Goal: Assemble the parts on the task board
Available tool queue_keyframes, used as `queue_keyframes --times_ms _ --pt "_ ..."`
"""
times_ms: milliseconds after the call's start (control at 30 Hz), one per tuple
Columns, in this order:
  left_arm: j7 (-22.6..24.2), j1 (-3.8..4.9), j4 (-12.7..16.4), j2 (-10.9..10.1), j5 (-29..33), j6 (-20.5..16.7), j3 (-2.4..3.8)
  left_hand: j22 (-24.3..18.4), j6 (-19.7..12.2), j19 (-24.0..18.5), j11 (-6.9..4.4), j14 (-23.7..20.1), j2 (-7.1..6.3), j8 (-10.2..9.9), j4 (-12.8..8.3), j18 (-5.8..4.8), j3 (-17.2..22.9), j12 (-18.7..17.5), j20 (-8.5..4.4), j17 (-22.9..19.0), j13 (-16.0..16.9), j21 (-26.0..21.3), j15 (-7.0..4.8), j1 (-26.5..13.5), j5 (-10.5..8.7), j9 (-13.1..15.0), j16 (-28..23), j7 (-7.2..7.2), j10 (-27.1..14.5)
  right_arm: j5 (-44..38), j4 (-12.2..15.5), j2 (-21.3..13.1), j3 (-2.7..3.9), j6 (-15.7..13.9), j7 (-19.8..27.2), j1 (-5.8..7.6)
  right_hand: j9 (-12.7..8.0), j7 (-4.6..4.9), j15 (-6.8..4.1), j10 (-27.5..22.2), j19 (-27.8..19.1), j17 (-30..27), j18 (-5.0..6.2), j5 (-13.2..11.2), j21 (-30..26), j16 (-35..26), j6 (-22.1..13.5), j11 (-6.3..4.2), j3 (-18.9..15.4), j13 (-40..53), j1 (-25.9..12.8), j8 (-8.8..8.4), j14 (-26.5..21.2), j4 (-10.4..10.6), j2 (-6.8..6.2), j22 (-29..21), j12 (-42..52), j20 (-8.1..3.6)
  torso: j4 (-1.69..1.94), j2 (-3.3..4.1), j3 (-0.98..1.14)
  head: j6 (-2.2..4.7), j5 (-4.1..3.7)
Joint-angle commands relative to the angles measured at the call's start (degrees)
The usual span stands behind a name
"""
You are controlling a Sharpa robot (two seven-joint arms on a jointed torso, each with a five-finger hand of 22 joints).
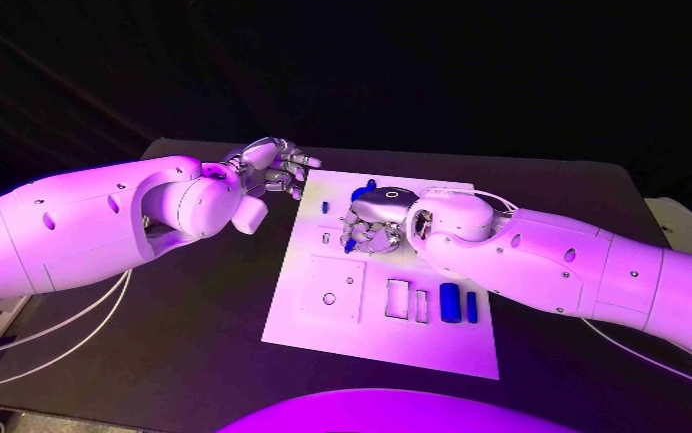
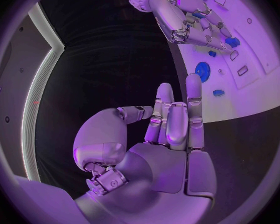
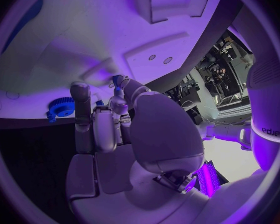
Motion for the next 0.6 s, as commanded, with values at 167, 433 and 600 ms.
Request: queue_keyframes --times_ms 167,433,600 --pt "-0.06 0.07 0.05 0.17 0.24 0.49 0.04 -0.07 -0.32 -0.26 0.04 -0.33 0.04 0.28 0.12 0.81 0.08 0.42 0.24 -0.09 -0.07 -0.35 0.00 0.65 -0.18 0.08 -0.30 -0.02 -0.29 -0.97 -0.27 0.18 -0.01 1.13 0.34 -0.14 0.08 -0.13 -0.25 0.15 0.35 -0.12 0.01 -0.33 -0.01 0.35 0.46 -0.10 -0.01 0.06 -0.13 0.32 0.05 -0.34 0.50 0.06 0.40 -0.10 0.01 -0.01 -0.01 -0.18 -0.01" --pt "-0.23 0.07 0.04 0.16 0.24 0.49 0.04 -0.08 -0.35 -0.25 0.04 -0.33 0.07 0.33 0.18 0.81 0.08 0.45 0.24 -0.08 -0.08 -0.37 0.00 0.67 -0.18 0.09 -0.28 -0.02 -0.30 -1.03 -0.62 0.24 -0.01 1.31 0.33 -0.25 0.10 -0.14 -0.25 0.10 0.30 -0.16 0.03 -0.41 -0.13 0.34 0.51 -0.11 -0.05 0.02 -0.17 0.37 0.03 -0.33 0.51 0.03 0.38 -0.11 0.00 -0.01 -0.02 -0.26 -0.03" --pt "-0.36 0.07 0.07 0.15 0.24 0.48 0.04 -0.08 -0.35 -0.25 0.04 -0.33 0.07 0.33 0.18 0.81 0.08 0.45 0.24 -0.08 -0.08 -0.37 0.00 0.67 -0.18 0.09 -0.28 -0.02 -0.30 -1.01 -0.76 0.35 -0.01 1.59 0.28 -0.38 0.16 -0.15 -0.25 0.10 0.27 -0.25 0.03 -0.67 -0.26 0.33 0.64 -0.10 -0.18 0.02 -0.54 0.51 -0.01 -0.03 0.80 0.07 0.46 -0.12 0.03 0.04 0.01 -0.34 -0.04"
